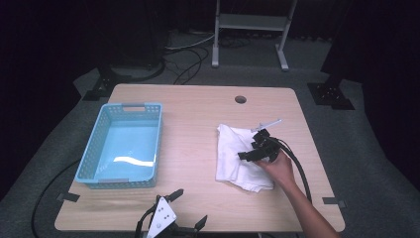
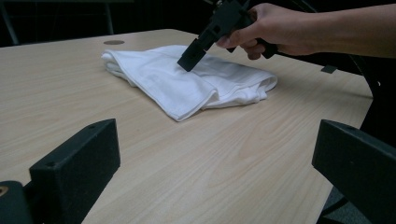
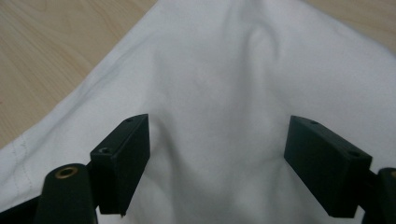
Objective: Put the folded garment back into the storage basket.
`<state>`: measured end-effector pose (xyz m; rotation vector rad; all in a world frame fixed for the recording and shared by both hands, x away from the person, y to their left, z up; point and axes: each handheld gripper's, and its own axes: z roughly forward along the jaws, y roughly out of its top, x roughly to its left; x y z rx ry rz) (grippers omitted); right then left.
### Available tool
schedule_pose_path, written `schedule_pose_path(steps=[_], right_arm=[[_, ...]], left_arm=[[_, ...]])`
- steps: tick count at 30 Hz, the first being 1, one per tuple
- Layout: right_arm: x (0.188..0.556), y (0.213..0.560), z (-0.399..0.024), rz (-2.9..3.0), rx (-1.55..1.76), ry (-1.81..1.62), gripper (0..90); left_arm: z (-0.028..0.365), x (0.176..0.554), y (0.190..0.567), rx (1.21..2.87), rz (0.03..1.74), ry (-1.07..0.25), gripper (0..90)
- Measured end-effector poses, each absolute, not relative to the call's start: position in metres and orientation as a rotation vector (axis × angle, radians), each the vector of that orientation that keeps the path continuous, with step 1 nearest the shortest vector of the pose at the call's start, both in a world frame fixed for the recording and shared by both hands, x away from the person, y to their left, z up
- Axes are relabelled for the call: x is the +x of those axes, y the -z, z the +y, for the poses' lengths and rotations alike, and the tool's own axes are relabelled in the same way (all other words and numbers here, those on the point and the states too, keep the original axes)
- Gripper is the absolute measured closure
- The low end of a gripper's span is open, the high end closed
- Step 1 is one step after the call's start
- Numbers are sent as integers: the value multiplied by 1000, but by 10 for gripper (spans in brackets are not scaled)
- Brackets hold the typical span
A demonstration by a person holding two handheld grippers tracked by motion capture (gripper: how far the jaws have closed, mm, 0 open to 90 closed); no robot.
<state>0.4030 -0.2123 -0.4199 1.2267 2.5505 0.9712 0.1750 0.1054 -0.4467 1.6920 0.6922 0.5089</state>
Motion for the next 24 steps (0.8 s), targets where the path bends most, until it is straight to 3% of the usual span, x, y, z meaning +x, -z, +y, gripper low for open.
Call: schedule_pose_path(steps=[9, 24], right_arm=[[396, 423, -203, 2526, 1122, -869, 261], [389, 423, -198, 2515, 1070, -903, 510]], left_arm=[[106, 176, 447, 1692, 699, -507, 6], [104, 178, 450, 1694, 707, -488, 6]])
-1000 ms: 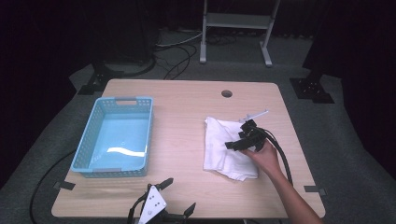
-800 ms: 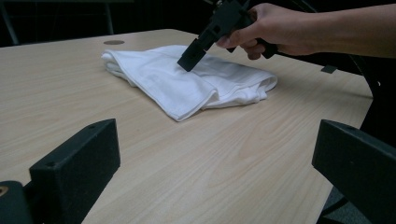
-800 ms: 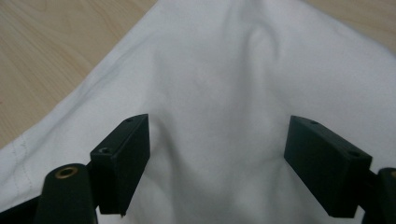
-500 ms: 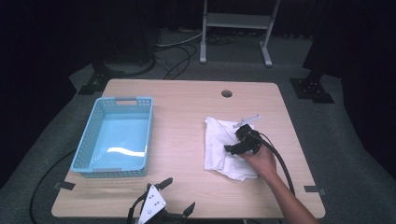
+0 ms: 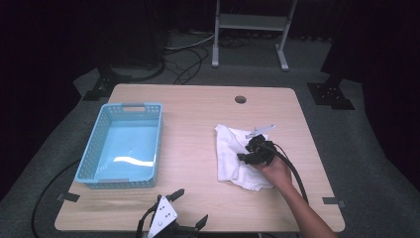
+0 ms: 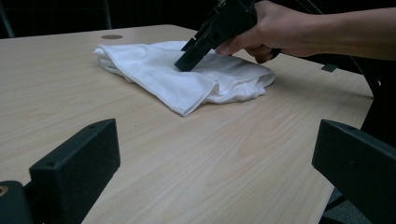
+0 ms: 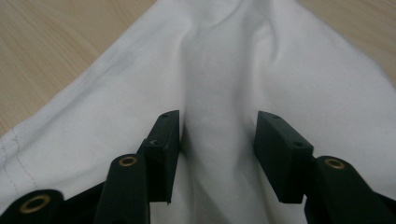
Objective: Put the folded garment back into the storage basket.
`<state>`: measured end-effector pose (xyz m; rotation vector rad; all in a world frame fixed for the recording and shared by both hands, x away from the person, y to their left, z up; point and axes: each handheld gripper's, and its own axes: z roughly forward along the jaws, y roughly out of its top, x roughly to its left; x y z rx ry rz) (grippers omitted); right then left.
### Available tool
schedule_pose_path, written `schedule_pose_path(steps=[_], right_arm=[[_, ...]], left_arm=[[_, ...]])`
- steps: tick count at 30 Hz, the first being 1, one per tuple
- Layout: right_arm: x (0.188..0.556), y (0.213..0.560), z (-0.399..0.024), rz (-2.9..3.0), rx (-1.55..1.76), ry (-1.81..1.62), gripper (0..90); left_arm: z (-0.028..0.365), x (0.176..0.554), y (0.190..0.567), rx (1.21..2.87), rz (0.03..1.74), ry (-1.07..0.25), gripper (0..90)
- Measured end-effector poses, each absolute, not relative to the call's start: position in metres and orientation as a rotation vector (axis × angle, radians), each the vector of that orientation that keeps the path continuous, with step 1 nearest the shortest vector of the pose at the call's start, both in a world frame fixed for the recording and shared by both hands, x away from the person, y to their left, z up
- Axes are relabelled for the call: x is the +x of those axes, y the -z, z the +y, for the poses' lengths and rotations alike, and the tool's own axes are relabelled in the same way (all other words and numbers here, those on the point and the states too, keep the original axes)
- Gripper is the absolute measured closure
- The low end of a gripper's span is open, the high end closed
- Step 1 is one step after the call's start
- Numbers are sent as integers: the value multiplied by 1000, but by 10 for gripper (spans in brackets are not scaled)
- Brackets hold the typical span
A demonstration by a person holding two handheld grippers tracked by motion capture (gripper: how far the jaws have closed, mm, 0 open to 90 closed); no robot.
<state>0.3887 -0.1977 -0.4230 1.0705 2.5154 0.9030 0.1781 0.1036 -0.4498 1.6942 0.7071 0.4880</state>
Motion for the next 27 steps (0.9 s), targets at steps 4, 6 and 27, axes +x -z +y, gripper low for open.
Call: schedule_pose_path(steps=[4, 6, 27], right_arm=[[388, 423, -196, 2513, 1070, -910, 580], [388, 423, -196, 2515, 1067, -917, 610], [388, 420, -207, 2473, 1192, -1055, 718]], left_arm=[[103, 179, 450, 1694, 705, -488, 6], [103, 179, 450, 1696, 703, -487, 6], [104, 177, 448, 1686, 703, -493, 6]])
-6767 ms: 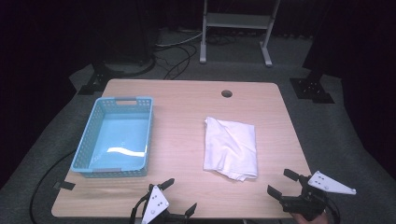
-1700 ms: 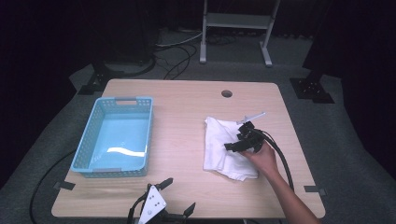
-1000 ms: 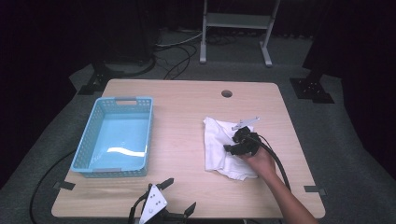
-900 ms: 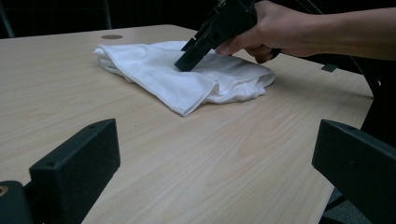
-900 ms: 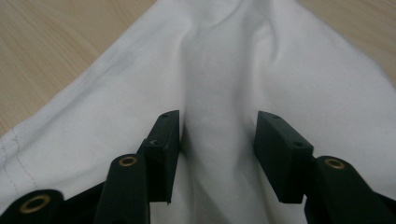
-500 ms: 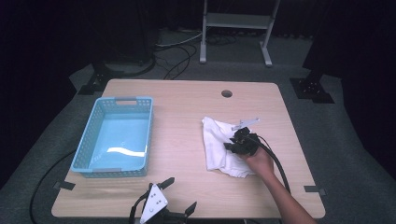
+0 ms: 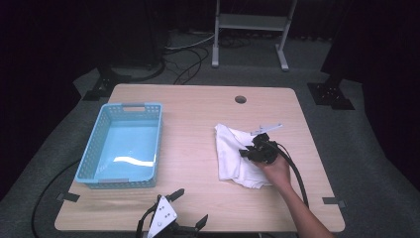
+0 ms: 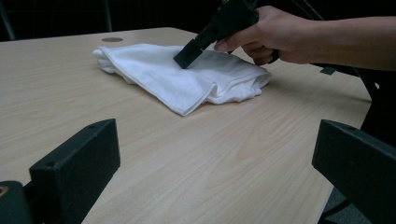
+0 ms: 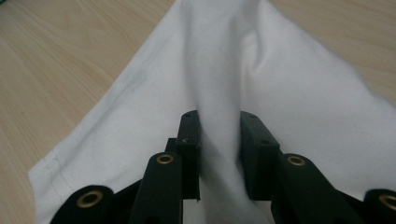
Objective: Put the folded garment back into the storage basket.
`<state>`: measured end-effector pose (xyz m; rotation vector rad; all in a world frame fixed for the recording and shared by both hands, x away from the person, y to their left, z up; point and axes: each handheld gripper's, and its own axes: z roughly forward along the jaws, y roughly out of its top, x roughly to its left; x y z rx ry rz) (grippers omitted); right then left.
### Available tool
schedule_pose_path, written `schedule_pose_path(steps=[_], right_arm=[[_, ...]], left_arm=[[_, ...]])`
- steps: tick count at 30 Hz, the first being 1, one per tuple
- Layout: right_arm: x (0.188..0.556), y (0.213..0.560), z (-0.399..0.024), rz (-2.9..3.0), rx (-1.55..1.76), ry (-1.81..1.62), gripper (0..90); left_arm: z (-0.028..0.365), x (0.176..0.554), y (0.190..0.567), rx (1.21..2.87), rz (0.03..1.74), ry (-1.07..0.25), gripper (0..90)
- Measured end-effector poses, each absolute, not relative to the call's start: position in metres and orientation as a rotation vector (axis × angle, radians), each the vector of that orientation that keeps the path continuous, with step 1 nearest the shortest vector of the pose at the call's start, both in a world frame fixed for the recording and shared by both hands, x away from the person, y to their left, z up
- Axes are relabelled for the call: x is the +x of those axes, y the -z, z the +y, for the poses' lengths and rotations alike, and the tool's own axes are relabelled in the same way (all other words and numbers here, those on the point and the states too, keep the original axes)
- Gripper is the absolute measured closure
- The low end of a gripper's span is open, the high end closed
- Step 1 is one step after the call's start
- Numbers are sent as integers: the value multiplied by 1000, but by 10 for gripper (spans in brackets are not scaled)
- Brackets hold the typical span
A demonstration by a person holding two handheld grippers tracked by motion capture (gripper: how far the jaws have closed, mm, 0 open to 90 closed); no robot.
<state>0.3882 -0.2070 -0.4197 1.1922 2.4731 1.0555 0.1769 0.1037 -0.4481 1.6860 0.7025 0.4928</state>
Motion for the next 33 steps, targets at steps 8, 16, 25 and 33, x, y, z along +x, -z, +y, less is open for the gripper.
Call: schedule_pose_path(steps=[8, 16, 25, 33], right_arm=[[388, 407, -220, 2431, 1261, -1169, 720], [383, 387, -230, 2386, 1277, -1245, 721], [379, 367, -247, 2319, 1346, -1364, 721], [375, 349, -248, 2277, 1330, -1402, 721]], left_arm=[[105, 177, 447, 1681, 704, -494, 6], [104, 176, 447, 1680, 702, -492, 6], [104, 176, 447, 1677, 700, -490, 6], [104, 176, 446, 1675, 700, -489, 6]])
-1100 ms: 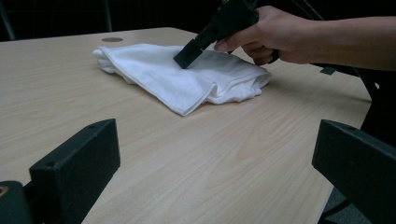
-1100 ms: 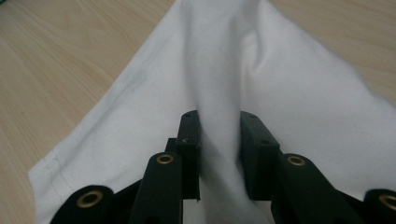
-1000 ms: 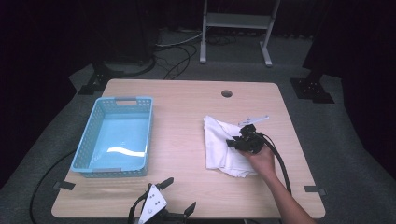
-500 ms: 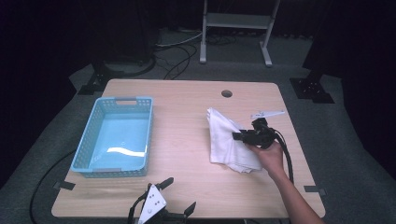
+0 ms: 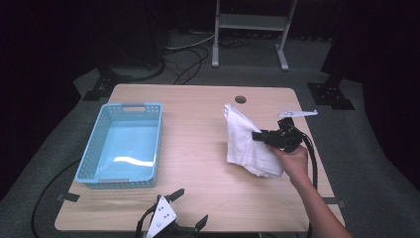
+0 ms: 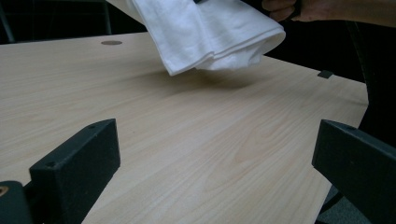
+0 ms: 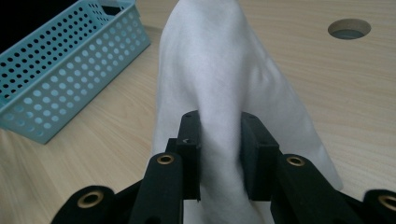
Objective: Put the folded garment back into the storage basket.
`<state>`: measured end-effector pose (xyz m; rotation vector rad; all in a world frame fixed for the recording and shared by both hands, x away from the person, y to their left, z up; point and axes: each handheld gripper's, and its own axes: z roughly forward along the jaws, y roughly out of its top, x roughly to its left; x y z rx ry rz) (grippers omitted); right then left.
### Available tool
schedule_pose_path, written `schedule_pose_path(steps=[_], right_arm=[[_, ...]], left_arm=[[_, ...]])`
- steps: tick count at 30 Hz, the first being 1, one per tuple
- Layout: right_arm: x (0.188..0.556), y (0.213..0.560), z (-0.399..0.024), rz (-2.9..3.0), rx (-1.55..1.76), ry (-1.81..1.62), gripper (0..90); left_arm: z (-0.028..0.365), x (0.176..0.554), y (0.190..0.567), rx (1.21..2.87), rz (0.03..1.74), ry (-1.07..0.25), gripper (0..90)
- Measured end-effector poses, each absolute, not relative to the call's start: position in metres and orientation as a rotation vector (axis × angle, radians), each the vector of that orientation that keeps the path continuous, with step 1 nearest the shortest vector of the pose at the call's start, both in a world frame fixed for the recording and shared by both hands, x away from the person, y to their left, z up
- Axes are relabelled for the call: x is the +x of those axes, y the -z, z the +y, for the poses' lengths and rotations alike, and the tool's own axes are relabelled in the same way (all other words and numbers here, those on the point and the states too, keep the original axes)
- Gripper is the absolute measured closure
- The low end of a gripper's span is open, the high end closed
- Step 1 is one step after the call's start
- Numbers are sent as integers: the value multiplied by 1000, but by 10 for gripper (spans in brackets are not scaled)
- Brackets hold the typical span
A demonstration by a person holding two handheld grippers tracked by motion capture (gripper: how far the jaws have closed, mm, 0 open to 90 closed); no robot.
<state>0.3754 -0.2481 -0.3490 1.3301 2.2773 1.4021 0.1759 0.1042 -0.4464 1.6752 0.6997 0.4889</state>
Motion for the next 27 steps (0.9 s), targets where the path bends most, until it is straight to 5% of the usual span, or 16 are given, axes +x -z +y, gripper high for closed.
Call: schedule_pose_path(steps=[27], right_arm=[[377, 316, -242, 2211, 1390, -1646, 720]], left_arm=[[106, 176, 445, 1659, 705, -477, 6]])
